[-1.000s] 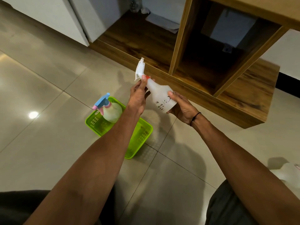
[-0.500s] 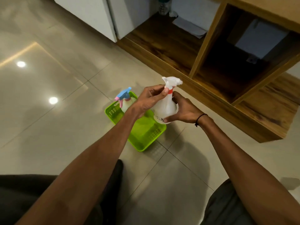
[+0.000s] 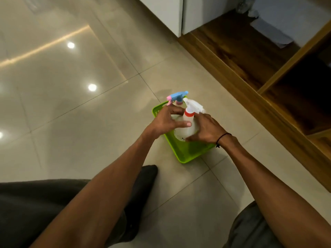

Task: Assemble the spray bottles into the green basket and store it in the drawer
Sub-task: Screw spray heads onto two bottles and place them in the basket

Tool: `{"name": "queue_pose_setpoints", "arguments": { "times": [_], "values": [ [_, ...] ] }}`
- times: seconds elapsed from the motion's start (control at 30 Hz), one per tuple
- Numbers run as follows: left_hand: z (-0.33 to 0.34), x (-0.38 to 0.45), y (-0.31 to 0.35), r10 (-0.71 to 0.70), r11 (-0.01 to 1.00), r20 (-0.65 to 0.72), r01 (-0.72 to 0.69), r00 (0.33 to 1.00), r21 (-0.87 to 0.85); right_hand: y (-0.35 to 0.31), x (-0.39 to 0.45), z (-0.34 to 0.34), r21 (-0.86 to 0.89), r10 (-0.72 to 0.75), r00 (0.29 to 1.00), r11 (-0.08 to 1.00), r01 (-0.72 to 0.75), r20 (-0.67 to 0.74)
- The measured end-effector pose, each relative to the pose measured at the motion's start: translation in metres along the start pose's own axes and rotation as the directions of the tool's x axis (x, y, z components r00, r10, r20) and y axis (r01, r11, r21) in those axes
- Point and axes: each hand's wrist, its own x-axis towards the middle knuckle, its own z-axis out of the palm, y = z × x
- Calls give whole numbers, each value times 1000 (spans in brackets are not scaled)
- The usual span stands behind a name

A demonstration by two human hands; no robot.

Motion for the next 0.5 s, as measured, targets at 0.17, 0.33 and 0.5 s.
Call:
{"name": "queue_pose_setpoints", "arguments": {
  "times": [0.17, 0.33, 0.5],
  "values": [
    [-5, -6, -36, 40, 975, -82, -21, 996, 222, 2, 9, 32, -56, 27, 1000, 998, -28, -2],
    [-4, -10, -51, 47, 901, -109, 6, 993, 434, 4, 17, 61, 43, 10, 1000, 999, -9, -17],
    [-9, -12, -52, 36, 886, -133, 30, 991, 463, 1, 19, 65, 27, 4, 999, 1000, -3, -33]
  ]
}}
